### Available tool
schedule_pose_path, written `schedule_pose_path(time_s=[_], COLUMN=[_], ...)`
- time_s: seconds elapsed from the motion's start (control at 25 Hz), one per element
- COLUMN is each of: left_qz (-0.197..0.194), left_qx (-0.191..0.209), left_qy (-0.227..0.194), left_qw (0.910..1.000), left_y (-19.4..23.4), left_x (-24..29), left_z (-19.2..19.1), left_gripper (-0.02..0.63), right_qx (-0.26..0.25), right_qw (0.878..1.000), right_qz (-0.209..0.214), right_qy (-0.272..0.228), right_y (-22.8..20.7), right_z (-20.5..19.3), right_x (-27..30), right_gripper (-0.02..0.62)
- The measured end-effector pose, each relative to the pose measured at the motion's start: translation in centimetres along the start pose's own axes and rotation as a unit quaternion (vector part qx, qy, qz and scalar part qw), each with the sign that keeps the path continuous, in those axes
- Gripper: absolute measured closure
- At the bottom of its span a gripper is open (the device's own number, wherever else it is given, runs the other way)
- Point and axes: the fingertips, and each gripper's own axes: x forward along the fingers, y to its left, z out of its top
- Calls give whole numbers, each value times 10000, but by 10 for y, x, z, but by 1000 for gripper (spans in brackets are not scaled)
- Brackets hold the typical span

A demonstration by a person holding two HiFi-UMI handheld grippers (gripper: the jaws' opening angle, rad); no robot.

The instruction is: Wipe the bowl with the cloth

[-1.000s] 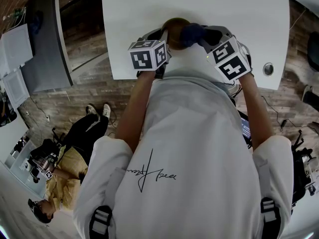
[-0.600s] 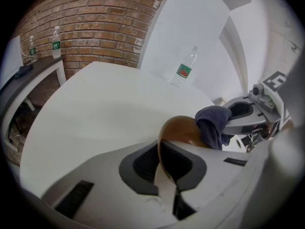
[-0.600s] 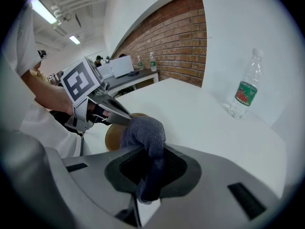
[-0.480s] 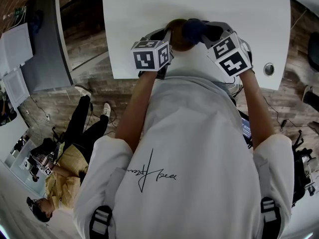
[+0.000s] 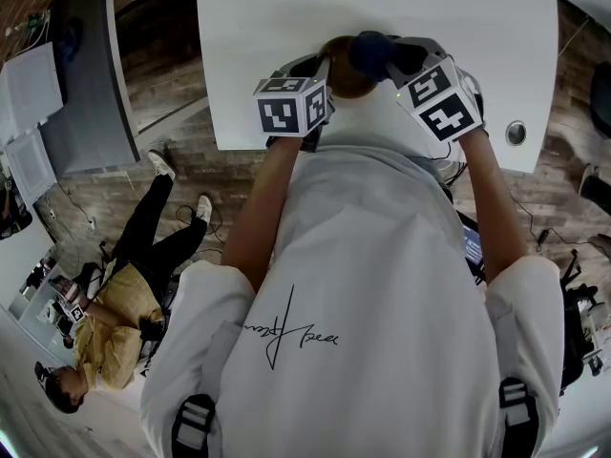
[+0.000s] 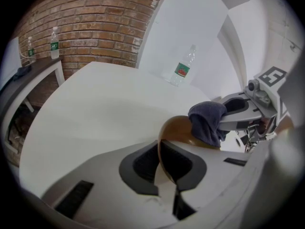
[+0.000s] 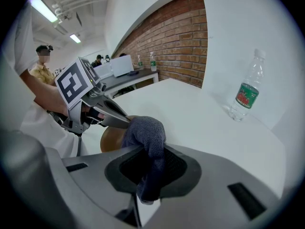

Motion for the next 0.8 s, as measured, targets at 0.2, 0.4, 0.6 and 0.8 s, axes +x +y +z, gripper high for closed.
schedule_pose_path(time_s=[0.2,0.4,0.6,0.8], left_qz=[7,14,9,-3], left_qx=[18,27,65,74], left_qy=[1,-22,-18,-3], left_qw=[10000,10000,10000,10000], left_y=[-3,-6,-7,-4], left_x=[0,-1,-2,0], left_z=[1,0,0,1], left_gripper=[598,598,598,598], right_qx=[-63,-80,-114,-181], right_qw=[10000,10000,9999,9998], right_qz=[2,-45,-46,-80], right_qy=[-40,0,-26,-29], right_y=[-3,-4,-4,-8], right_z=[1,2,5,15], right_x=[1,-1,4,7], right_gripper=[540,540,540,540])
